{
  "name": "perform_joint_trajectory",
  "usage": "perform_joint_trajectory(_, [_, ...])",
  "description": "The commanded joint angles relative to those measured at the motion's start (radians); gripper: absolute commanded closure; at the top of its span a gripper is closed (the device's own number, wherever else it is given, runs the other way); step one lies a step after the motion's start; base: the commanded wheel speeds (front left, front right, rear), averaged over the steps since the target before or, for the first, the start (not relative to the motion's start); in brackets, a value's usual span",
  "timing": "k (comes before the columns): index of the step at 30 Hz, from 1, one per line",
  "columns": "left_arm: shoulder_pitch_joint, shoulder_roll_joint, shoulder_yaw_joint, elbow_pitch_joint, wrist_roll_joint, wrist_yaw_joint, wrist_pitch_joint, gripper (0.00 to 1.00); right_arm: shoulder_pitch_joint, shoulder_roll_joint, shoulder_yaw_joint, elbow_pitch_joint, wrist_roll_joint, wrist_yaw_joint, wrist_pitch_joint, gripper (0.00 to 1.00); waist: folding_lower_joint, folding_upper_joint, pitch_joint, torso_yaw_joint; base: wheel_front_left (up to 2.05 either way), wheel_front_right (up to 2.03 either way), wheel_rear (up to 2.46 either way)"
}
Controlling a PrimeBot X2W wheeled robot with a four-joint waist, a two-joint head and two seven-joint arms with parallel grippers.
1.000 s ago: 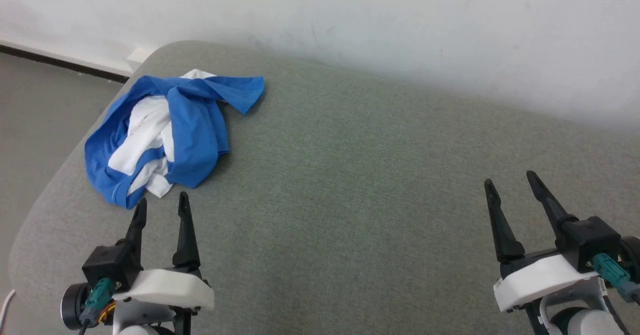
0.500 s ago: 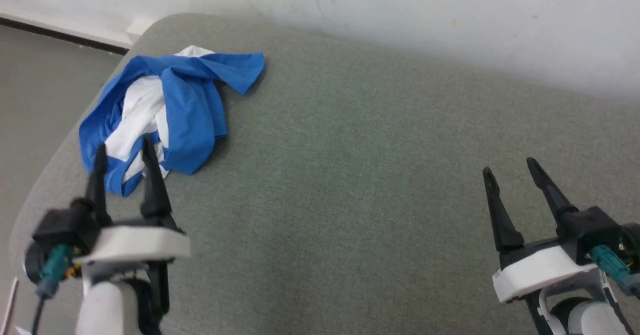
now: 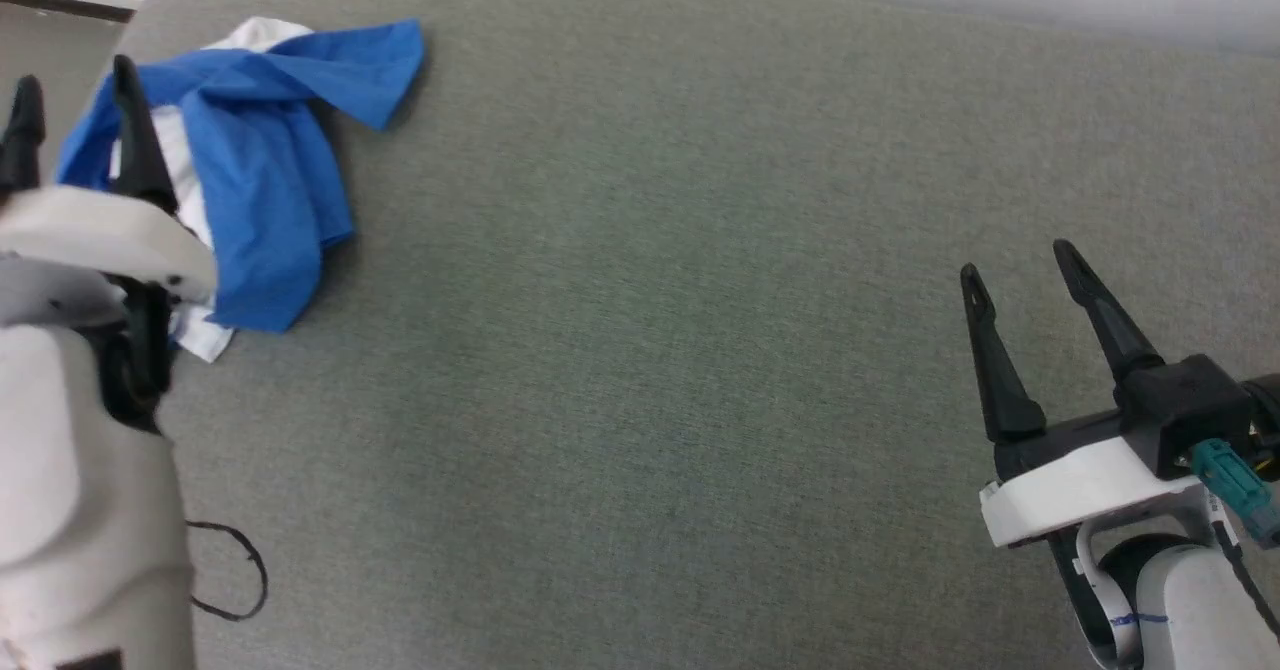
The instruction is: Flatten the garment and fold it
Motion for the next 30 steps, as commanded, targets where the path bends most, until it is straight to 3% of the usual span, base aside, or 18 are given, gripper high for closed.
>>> perform_joint_trajectory(1, [-0.022, 0.008, 0.008, 0.013, -0.008, -0.004, 0.007, 0.0, -0.016, -0.004, 0.0, -0.003, 0.003, -0.001, -0.001, 0.0, -0.0003, 0.0, 0.055, -0.053, 0.0, 0.0, 0.0])
perform_joint_trajectory(10, [-0.153, 0.133, 0.06, 0.3, -0.083, 0.0, 0.341, 0.0, -0.066, -0.005, 0.022, 0.014, 0.017, -0.001, -0.013, 0.0, -0.0003, 0.0, 0.147, -0.124, 0.0, 0.0, 0.0])
perform_joint_trajectory(20, [-0.183, 0.192, 0.071, 0.415, -0.103, 0.058, 0.61, 0.0, -0.101, -0.01, 0.038, 0.015, 0.026, -0.001, -0.022, 0.0, -0.0004, 0.0, 0.218, -0.156, 0.0, 0.0, 0.0])
perform_joint_trajectory(21, [-0.19, 0.199, 0.071, 0.424, -0.106, 0.061, 0.64, 0.2, -0.104, -0.01, 0.041, 0.014, 0.027, -0.001, -0.022, 0.0, -0.0004, 0.0, 0.222, -0.157, 0.0, 0.0, 0.0])
perform_joint_trajectory(22, [-0.197, 0.207, 0.069, 0.433, -0.108, 0.062, 0.671, 0.7, -0.107, -0.01, 0.043, 0.013, 0.028, -0.001, -0.023, 0.0, -0.0004, 0.0, 0.225, -0.159, 0.0, 0.0, 0.0])
perform_joint_trajectory(23, [-0.204, 0.216, 0.072, 0.44, -0.112, 0.066, 0.697, 1.0, -0.109, -0.01, 0.046, 0.014, 0.029, -0.001, -0.023, 0.0, -0.0004, 0.0, 0.227, -0.16, 0.0, 0.0, 0.0])
perform_joint_trajectory(26, [-0.229, 0.241, 0.075, 0.458, -0.121, 0.067, 0.75, 1.0, -0.118, -0.01, 0.052, 0.018, 0.031, -0.001, -0.025, 0.0, -0.0004, 0.0, 0.227, -0.163, 0.0, 0.0, 0.0])
perform_joint_trajectory(30, [-0.264, 0.288, 0.069, 0.474, -0.102, 0.072, 0.705, 1.0, -0.124, -0.005, 0.059, 0.032, 0.04, -0.001, -0.034, 0.0, -0.0004, 0.0, 0.207, -0.166, 0.0, 0.0, 0.0])
